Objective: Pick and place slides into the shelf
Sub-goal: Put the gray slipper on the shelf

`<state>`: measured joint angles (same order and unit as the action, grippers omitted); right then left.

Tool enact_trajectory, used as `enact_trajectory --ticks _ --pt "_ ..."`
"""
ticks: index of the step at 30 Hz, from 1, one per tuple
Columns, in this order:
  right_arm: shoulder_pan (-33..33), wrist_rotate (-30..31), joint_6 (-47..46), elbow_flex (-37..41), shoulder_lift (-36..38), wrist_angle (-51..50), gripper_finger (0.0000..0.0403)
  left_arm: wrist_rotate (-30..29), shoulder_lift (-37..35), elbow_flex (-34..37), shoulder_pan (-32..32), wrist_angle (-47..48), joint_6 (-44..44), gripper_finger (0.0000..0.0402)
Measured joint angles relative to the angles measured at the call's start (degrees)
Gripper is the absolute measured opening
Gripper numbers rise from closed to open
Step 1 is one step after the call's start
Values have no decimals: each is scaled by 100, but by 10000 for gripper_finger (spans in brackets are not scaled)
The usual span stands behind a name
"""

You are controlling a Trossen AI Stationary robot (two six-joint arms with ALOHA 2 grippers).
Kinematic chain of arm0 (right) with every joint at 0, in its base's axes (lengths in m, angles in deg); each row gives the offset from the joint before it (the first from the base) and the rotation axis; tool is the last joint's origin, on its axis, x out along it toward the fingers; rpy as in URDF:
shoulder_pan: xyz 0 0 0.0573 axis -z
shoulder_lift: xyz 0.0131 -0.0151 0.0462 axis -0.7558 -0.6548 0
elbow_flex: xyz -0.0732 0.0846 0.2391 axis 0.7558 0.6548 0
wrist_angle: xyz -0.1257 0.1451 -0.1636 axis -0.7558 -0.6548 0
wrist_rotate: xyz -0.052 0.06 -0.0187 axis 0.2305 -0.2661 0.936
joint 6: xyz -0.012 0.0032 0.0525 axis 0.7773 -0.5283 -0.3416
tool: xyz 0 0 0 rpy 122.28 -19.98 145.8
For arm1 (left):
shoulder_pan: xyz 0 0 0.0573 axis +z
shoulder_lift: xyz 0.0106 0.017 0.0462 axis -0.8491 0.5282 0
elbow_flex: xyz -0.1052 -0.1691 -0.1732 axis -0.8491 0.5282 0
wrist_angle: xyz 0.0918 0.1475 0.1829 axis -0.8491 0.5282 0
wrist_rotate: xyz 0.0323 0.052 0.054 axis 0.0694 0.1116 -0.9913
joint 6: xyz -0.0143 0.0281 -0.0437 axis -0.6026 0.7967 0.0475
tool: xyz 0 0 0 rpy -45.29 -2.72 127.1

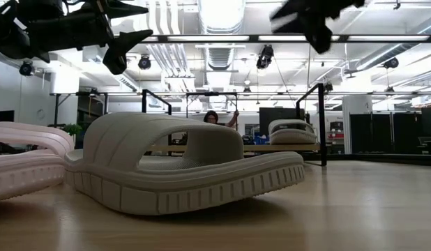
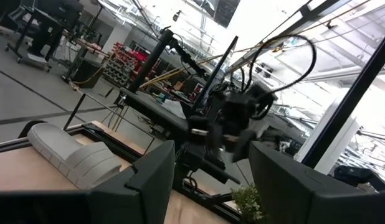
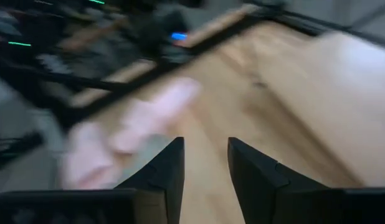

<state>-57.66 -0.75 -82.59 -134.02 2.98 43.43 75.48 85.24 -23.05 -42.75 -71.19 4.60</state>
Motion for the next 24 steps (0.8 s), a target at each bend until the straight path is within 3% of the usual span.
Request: enact_trajectory --ticks 3,9,20,24 --pt "23 -420 247 0 54 767 106 0 0 0 1 -7 4 192" --pt "22 -481 763 0 74 1982 94 0 0 -2 1 -29 4 192" --pt "28 -419 771 0 72 1883 77 69 0 -13 1 -267 -54 192" --pt "35 -417 801 0 72 1871 72 464 0 -13 1 -267 -386 192"
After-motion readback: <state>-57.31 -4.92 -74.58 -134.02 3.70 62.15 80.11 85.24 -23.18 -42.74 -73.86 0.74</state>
